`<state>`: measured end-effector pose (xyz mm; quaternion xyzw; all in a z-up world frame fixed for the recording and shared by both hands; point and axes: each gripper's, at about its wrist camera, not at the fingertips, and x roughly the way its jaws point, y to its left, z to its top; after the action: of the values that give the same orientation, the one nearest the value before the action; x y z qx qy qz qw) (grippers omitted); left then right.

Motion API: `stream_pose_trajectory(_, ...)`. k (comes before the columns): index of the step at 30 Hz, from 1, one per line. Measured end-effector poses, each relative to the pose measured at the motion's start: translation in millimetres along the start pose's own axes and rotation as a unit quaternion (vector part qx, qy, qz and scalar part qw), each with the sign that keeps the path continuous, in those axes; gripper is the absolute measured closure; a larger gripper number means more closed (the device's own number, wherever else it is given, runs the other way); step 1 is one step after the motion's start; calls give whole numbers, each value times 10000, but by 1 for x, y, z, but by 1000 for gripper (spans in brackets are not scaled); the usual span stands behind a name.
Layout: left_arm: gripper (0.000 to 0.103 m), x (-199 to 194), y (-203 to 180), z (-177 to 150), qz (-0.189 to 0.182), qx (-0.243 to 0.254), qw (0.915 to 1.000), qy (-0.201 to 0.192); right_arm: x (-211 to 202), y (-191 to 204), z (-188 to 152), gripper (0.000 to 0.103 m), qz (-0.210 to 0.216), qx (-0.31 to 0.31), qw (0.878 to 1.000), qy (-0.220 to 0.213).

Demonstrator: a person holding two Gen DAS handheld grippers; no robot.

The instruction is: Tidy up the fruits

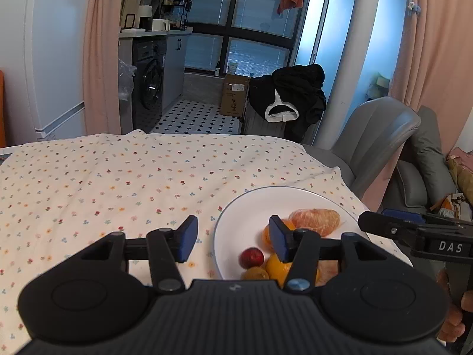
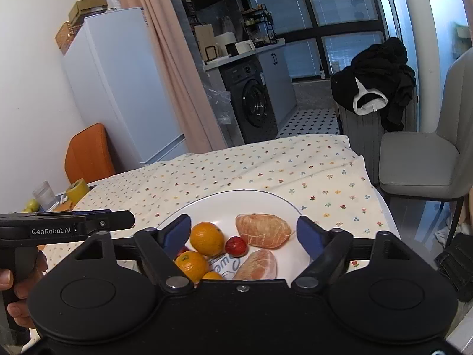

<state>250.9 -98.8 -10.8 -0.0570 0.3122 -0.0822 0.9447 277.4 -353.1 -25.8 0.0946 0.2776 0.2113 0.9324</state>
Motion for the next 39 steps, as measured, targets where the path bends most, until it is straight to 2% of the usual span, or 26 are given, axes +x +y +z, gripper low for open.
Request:
stream_pose_trajectory(6,41,-19,1,-5,85,-59,9999,-33,-11,6,-2,15,-6,-15,10000,-42)
stream_pose_trajectory(11,26,-36,4,-9,140,-70,9998,-82,-21,16,-5,4,-32,-78,9999,-70)
stream_pose_trajectory(13,23,-41,5,-10,152,-89,9998,-76,-23,19,-7,1,-37,-90,9999,-77)
stream_pose_trajectory(19,15,-59,8,-14,233,-103,9996,-111,-33,30,-10,0,-32,-170,9998,-95)
stream_pose_trajectory(29,13,-94,16,-23,262,-238,9991,-238,-51,52,-15,0,-12,-323,9995,-37)
stream_pose_trajectory(34,5,-115,23,-30,399,-215,9985,-299,-59,62,-19,0,-4,-334,9994,11)
stream_pose_trajectory(39,4,-133,32,-38,551,-294,9975,-336,-66,72,-22,0,48,-388,9992,11)
